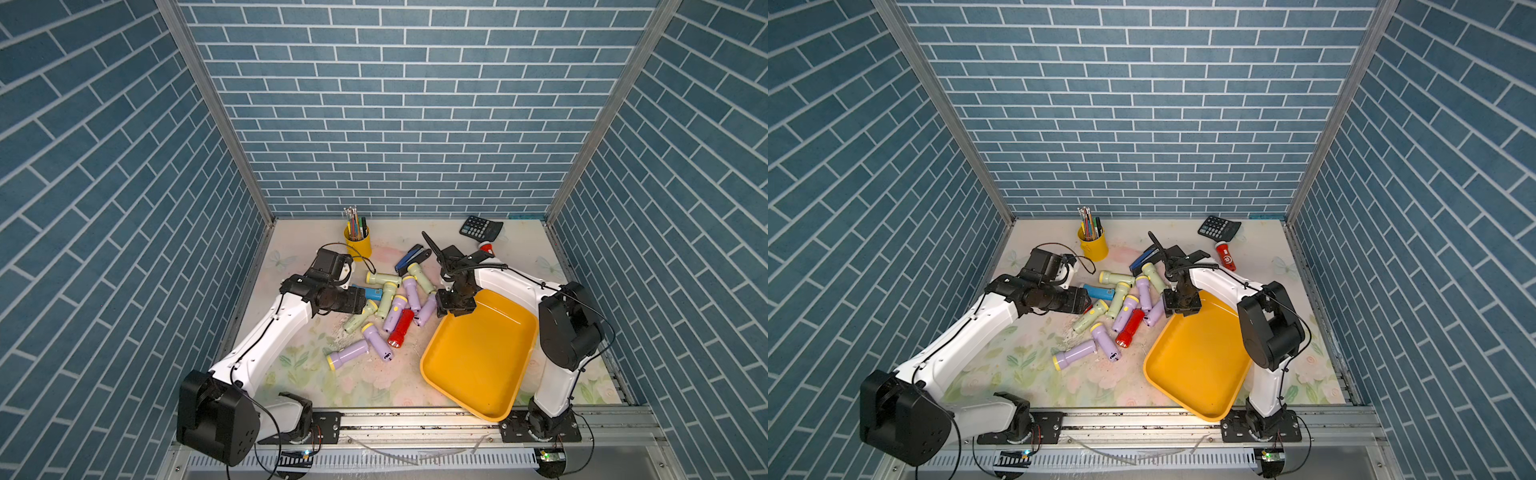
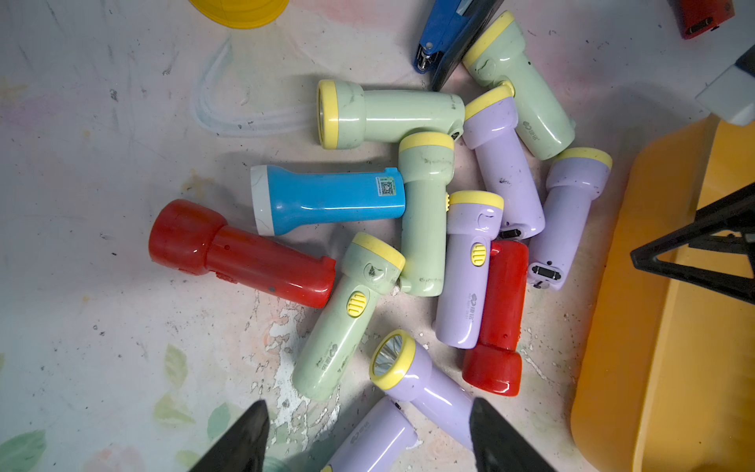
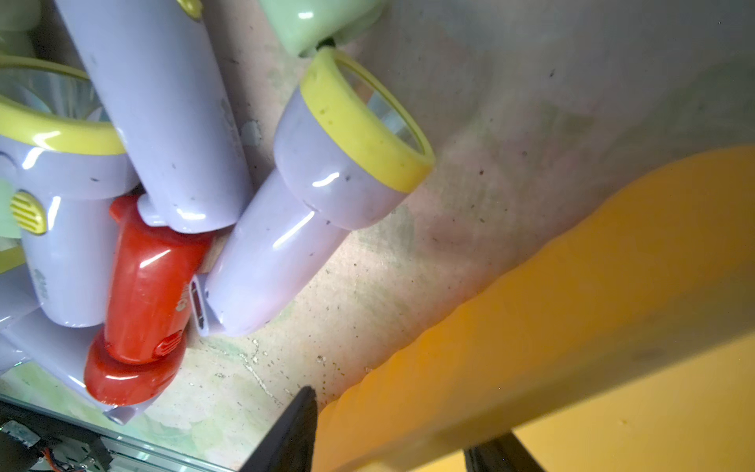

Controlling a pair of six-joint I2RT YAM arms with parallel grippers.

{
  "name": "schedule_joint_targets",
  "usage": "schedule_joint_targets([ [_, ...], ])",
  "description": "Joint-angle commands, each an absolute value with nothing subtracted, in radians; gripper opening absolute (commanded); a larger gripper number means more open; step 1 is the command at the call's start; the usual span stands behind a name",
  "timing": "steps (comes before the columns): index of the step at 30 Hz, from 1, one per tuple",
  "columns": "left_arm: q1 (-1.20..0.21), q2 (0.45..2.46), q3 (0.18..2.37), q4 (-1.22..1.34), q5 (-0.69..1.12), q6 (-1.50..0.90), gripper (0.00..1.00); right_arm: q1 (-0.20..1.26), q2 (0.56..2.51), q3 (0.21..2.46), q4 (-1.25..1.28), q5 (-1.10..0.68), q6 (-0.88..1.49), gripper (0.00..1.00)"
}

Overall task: Put the flashlights into the storage boxes
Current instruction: Adjust the storage box at the center of the board.

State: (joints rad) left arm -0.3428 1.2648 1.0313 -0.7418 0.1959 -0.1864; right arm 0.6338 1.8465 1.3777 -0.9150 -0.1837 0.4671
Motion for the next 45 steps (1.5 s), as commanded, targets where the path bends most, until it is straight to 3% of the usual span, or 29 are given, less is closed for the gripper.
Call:
schedule_joint_targets([
  [1, -0.345, 1.251, 1.011, -0.737, 0.198, -0.193, 0.78, 0.634, 1.855, 1.381, -0.899, -0.190, 0.465, 0.52],
  [6, -0.344, 1.251, 1.014, -0.741, 0.193, -0.192, 0.78, 0.633, 1.861, 1.393, -0.904, -0.177, 0.402, 0.42],
  [29, -0.345, 1.224, 1.005, -0.739, 0.172, -0.193, 0.78, 0.615, 1.848, 1.444, -0.913, -0.168, 0.312, 0.23],
  [35, -0.345, 1.218, 1.000, -0.733, 0.180, -0.198, 0.78, 0.616, 1.818, 1.403, -0.876, -0.195, 0.355, 0.25],
  [41, -0.345, 1.220, 1.012, -0.732, 0.191, -0.199, 0.78, 0.609, 1.766, 1.428, -0.892, -0.203, 0.395, 0.45],
  [45, -0.344, 1.220, 1.027, -0.725, 0.212, -0.201, 0.78, 0.539, 1.724, 1.471, -0.914, -0.222, 0.412, 0.51],
])
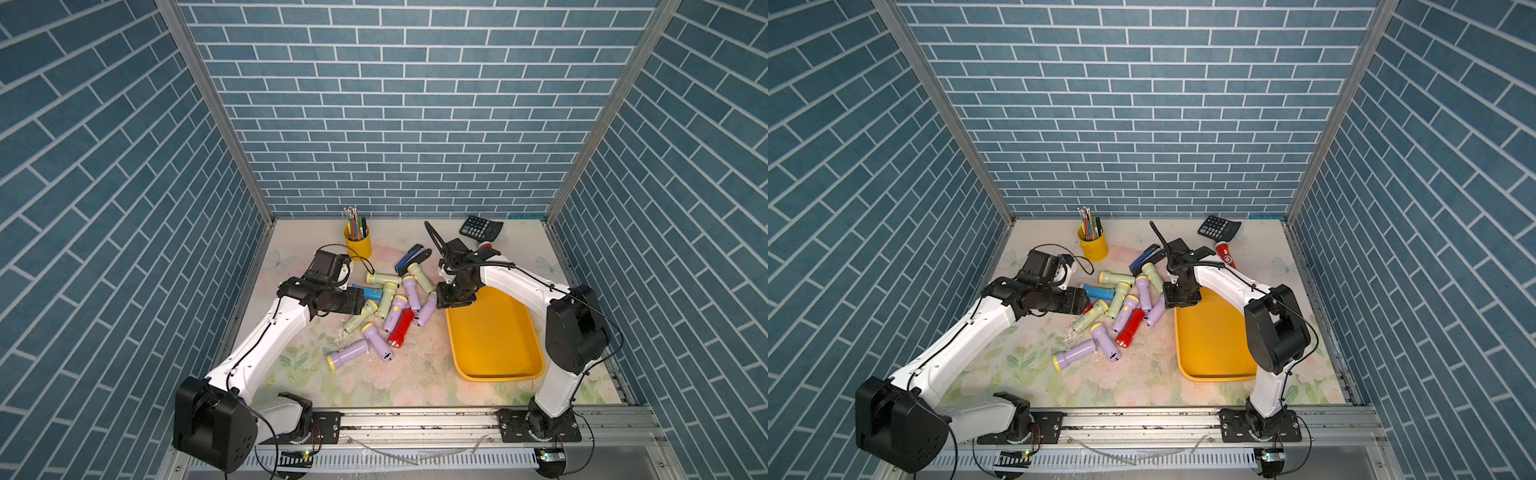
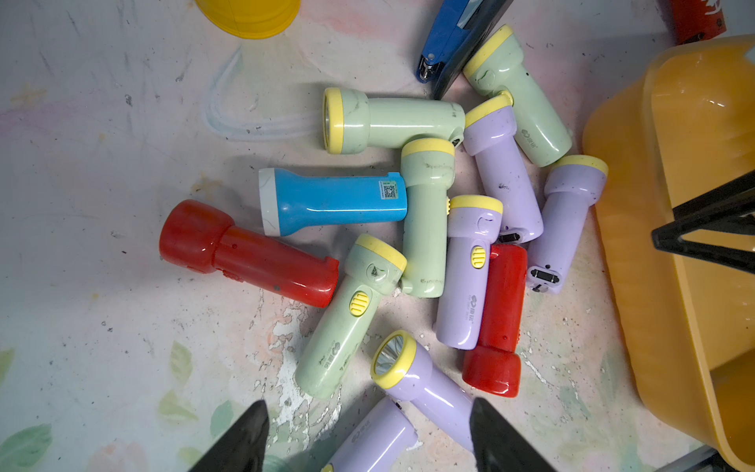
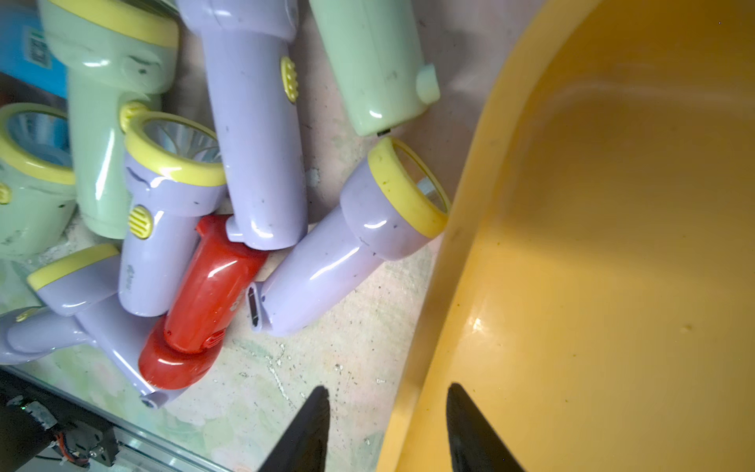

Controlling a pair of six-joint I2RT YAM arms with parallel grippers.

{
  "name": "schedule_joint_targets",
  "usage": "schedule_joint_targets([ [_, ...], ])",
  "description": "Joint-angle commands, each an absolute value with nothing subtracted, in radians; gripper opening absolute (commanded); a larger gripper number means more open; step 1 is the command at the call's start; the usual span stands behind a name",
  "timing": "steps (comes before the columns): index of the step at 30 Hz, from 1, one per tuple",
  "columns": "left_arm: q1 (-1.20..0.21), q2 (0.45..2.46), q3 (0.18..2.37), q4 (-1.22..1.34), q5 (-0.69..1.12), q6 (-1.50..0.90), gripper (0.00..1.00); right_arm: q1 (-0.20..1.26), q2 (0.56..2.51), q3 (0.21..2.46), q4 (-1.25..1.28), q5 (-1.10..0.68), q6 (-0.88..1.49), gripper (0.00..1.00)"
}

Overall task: Put the flashlights into the storage boxes
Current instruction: Adjust the storage box at the center of the board, then pick up the flashlight from the center of the board.

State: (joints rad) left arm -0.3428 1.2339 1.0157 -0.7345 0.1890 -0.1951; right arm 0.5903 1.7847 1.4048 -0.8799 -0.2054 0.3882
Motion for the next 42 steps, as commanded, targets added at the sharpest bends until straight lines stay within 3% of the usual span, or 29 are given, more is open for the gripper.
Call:
schedule_joint_targets([
  [1, -0.345, 1.219, 1.032, -0.721, 0.221, -0.201, 0.78, 0.515, 1.718, 1.483, -0.924, -0.222, 0.406, 0.51],
  [8, -0.345, 1.220, 1.052, -0.649, 0.303, -0.201, 0.76, 0.300, 1.763, 1.607, -1.036, -0.168, 0.250, 0.54],
  [17, -0.445, 1.330, 1.152, -0.681, 0.223, -0.159, 0.76, 0.108, 1.975, 1.836, -1.085, -0.094, 0.124, 0.59],
  [24, -0.537, 1.484, 1.261, -0.695, 0.184, -0.167, 0.76, 0.063, 2.122, 1.950, -1.037, -0.116, 0.050, 0.59],
  [30, -0.545, 1.566, 1.330, -0.690, 0.181, -0.190, 0.76, 0.061, 2.234, 2.022, -0.998, -0.204, -0.014, 0.61],
  [42, -0.550, 1.721, 1.480, -0.729, 0.185, -0.216, 0.76, 0.063, 2.411, 2.156, -0.969, -0.158, -0.069, 0.61],
])
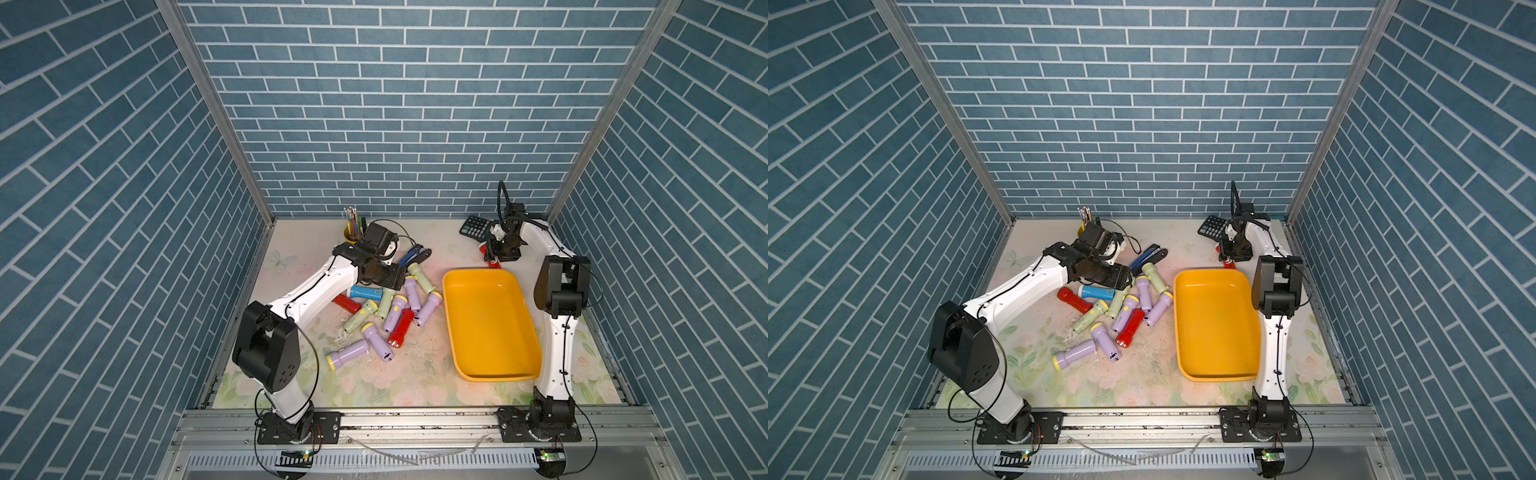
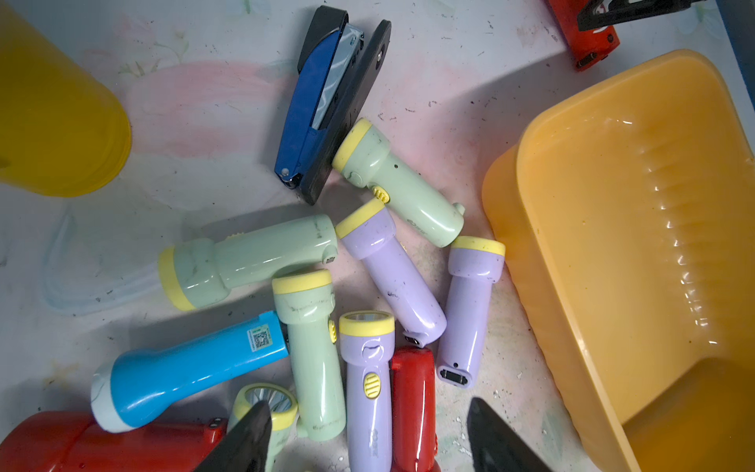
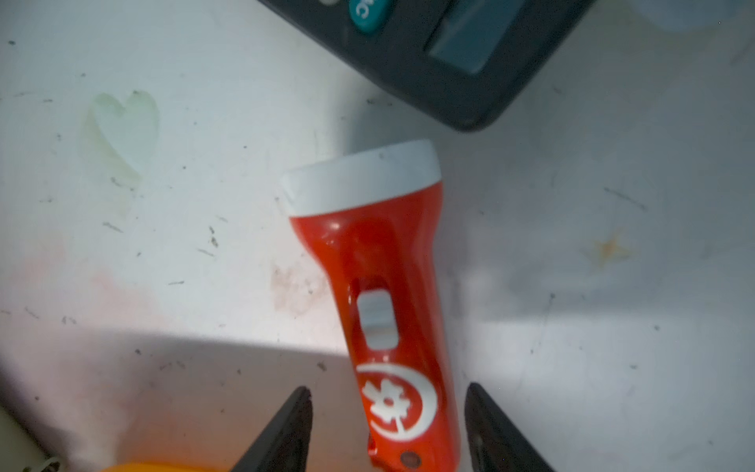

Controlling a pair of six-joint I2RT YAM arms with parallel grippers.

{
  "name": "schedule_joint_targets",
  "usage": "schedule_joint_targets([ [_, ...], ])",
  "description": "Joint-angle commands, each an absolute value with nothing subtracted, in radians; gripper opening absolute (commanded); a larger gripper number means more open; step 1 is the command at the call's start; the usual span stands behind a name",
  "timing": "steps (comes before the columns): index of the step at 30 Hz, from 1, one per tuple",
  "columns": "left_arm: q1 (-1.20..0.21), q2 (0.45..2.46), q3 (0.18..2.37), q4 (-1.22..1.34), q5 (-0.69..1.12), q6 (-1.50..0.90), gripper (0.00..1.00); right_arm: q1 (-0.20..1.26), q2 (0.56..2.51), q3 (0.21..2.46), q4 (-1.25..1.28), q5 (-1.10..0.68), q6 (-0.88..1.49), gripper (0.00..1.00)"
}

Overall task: Put the flashlights into the storage boxes
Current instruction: Pick up the flashlight from the center of the board.

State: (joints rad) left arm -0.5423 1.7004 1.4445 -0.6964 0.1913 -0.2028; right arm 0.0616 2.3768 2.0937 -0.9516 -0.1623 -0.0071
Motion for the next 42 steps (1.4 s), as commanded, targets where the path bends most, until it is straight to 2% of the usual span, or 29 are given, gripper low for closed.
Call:
schedule_joint_targets([
  [1, -0.549, 1.731, 1.491, -0.730, 0.182, -0.218, 0.76, 0.063, 2.421, 2.162, -0.969, -0.154, -0.070, 0.60],
  [12, -0.550, 1.825, 1.591, -0.740, 0.170, -0.232, 0.76, 0.063, 2.461, 2.177, -0.948, -0.109, -0.103, 0.50],
  [19, -0.550, 1.812, 1.571, -0.697, 0.173, -0.233, 0.76, 0.065, 2.469, 2.163, -0.924, -0.119, -0.094, 0.48],
  [23, -0.550, 1.781, 1.548, -0.672, 0.174, -0.212, 0.77, 0.066, 2.438, 2.123, -0.874, -0.117, -0.077, 0.41],
  [30, -0.550, 1.701, 1.477, -0.642, 0.192, -0.189, 0.77, 0.073, 2.296, 2.049, -0.803, -0.121, -0.008, 0.34],
  [37, -0.550, 1.629, 1.428, -0.605, 0.212, -0.166, 0.77, 0.074, 2.082, 1.944, -0.815, -0.139, 0.031, 0.31],
  [42, -0.551, 1.569, 1.360, -0.552, 0.246, -0.180, 0.77, 0.104, 1.897, 1.786, -0.832, -0.196, 0.068, 0.31],
])
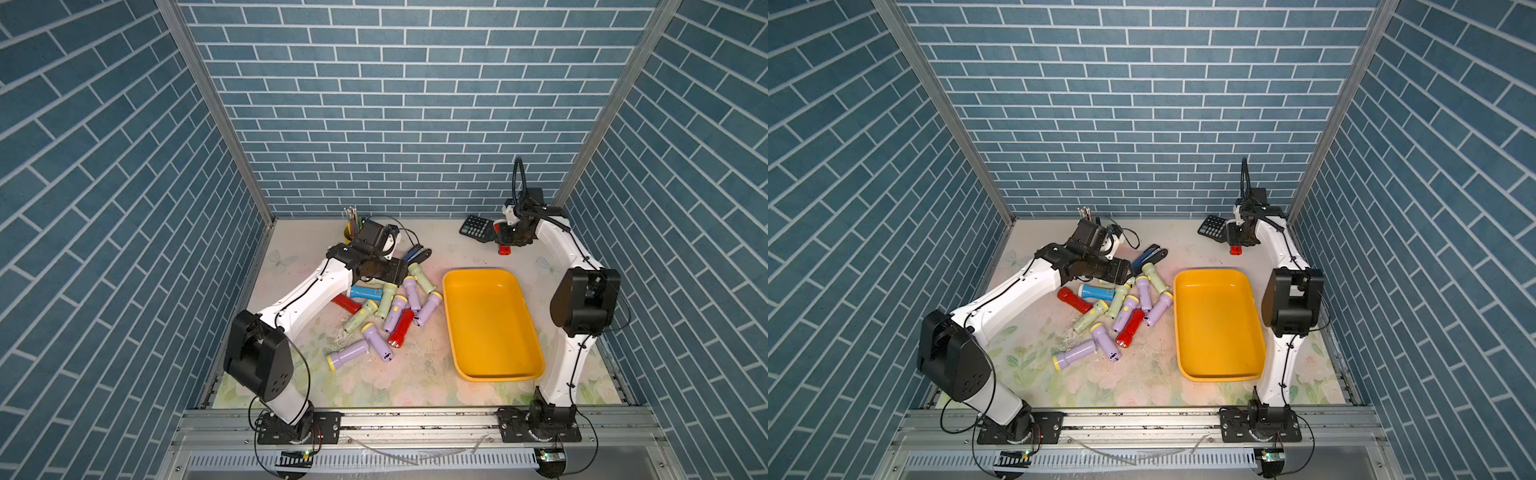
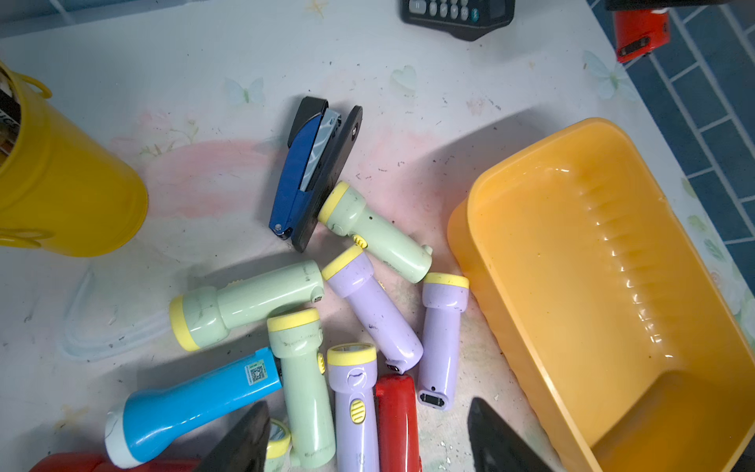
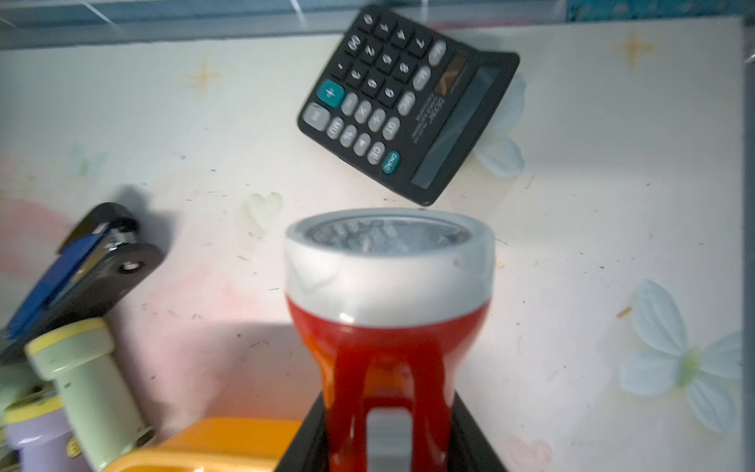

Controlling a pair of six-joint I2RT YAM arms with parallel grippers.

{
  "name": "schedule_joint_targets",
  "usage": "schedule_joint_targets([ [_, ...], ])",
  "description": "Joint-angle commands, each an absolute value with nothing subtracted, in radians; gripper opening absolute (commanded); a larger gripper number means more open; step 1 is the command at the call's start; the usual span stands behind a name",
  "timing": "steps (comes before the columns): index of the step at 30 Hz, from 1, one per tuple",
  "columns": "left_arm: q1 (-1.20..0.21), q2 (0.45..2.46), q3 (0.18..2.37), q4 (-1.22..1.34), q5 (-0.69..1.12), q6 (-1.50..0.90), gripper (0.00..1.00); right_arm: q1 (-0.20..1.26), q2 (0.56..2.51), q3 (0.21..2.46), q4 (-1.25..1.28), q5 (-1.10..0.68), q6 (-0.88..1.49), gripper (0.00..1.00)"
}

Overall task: Put the flashlights into the storage boxes
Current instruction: Pick up the flashlight from the center of the board, then place the flashlight at the storage box.

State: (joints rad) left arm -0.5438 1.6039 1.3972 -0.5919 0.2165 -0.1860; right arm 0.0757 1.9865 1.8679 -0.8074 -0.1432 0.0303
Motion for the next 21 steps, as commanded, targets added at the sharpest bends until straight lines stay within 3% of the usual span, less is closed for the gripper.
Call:
schedule_joint_targets([
  [1, -0.551, 1.559, 1.344, -0.541, 0.254, -0.185, 0.77, 0.117, 1.864, 1.750, -0.832, -0.203, 0.077, 0.30],
  [9, -0.566, 1.487, 1.237, -0.495, 0.285, -0.197, 0.77, 0.312, 1.660, 1.400, -0.772, -0.279, 0.238, 0.30],
  [15, -0.567, 1.469, 1.201, -0.487, 0.287, -0.186, 0.77, 0.390, 1.665, 1.207, -0.605, -0.351, 0.422, 0.30],
  [21, -0.568, 1.484, 1.198, -0.494, 0.282, -0.175, 0.77, 0.390, 1.734, 1.188, -0.586, -0.348, 0.446, 0.30],
])
